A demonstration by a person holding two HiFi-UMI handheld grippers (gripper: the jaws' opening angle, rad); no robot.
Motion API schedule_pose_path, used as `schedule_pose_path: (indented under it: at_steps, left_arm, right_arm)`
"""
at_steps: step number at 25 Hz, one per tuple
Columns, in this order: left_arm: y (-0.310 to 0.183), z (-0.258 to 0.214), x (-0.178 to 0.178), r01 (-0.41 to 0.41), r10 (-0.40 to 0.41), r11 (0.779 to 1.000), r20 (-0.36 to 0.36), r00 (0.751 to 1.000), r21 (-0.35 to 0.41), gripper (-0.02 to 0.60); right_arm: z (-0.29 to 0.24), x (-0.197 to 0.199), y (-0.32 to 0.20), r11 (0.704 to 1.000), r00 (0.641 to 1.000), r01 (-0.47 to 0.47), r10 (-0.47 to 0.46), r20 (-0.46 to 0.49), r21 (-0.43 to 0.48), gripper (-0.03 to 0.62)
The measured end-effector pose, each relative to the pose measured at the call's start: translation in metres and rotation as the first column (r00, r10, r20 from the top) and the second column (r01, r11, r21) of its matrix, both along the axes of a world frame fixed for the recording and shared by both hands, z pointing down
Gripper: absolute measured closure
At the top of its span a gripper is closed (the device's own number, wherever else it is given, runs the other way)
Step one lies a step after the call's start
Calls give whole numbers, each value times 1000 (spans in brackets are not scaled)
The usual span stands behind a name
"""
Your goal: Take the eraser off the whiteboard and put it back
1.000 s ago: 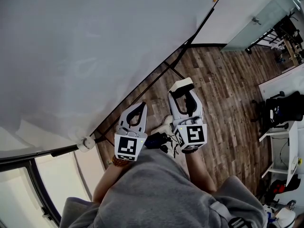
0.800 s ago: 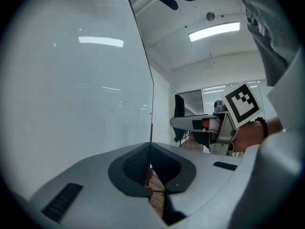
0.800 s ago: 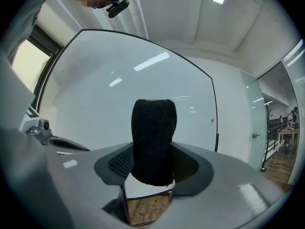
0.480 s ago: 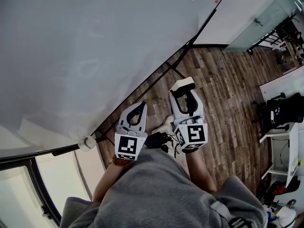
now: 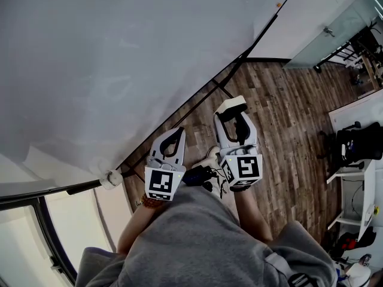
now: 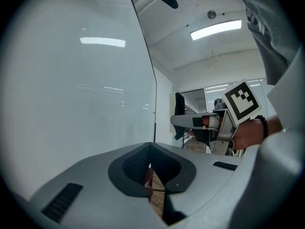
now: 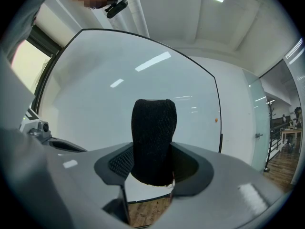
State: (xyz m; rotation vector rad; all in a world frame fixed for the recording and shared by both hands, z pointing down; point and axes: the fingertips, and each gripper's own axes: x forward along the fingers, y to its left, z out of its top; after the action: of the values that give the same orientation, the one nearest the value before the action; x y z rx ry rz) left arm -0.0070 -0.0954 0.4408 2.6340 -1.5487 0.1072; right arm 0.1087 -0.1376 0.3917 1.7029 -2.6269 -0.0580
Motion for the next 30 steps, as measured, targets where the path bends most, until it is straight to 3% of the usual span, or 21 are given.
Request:
schedule_pose_path:
  at_steps: [30]
  left_arm:
    - [-22, -10, -14, 72, -72, 997, -18, 997, 29, 575]
  right_arm:
    - [-12, -18, -30, 998, 999, 50, -49, -15, 39, 358]
